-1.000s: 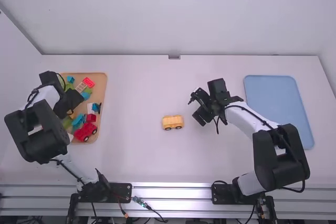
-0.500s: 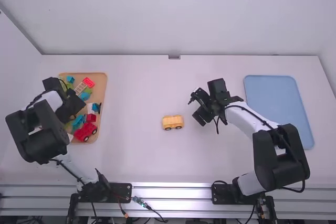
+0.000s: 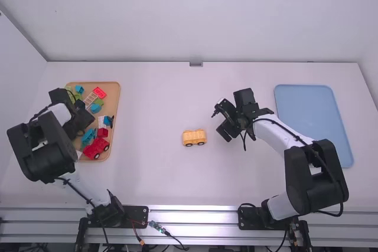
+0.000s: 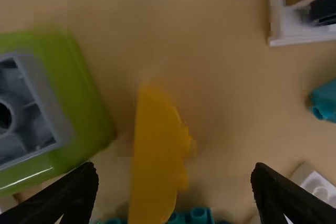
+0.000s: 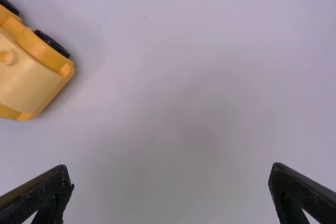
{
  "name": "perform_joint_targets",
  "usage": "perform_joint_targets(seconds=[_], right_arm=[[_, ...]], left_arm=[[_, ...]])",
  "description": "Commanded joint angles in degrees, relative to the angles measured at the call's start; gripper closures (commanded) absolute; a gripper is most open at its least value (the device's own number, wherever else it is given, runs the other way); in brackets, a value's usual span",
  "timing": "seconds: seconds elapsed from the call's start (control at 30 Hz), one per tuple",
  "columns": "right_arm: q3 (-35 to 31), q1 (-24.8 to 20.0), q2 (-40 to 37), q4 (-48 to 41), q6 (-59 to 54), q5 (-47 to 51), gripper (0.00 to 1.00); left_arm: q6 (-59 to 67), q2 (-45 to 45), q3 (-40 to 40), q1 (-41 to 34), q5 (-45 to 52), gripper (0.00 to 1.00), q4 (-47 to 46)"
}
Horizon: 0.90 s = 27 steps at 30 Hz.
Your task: Assemble lego blocks to make yellow taxi
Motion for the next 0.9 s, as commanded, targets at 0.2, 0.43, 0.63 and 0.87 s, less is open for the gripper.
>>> perform_joint_targets(seconds=[0.2, 0.43, 0.63, 0.87], right_arm=[[0.55, 0.15, -0.67, -0.39, 0.28, 0.04, 0.01], [0.55, 0.15, -0.67, -0.35, 0.26, 0.04, 0.01], [0.55, 0.15, -0.67, -0.33, 0.28, 0.04, 0.00], [0.55, 0.15, -0.67, -0.37, 0.28, 0.07, 0.01]], left_arm=[[-0.49, 6.39, 3.52, 0.55, -0.48, 0.34, -1.36], [-0.60, 6.39, 3.52, 0.48, -0.44, 0.44, -2.27], [-0.95, 6.39, 3.52, 0.66, -0.59, 0.60, -2.60], [-0.95, 6.37, 3.54, 0.44, -1.03, 0.68, -2.43]])
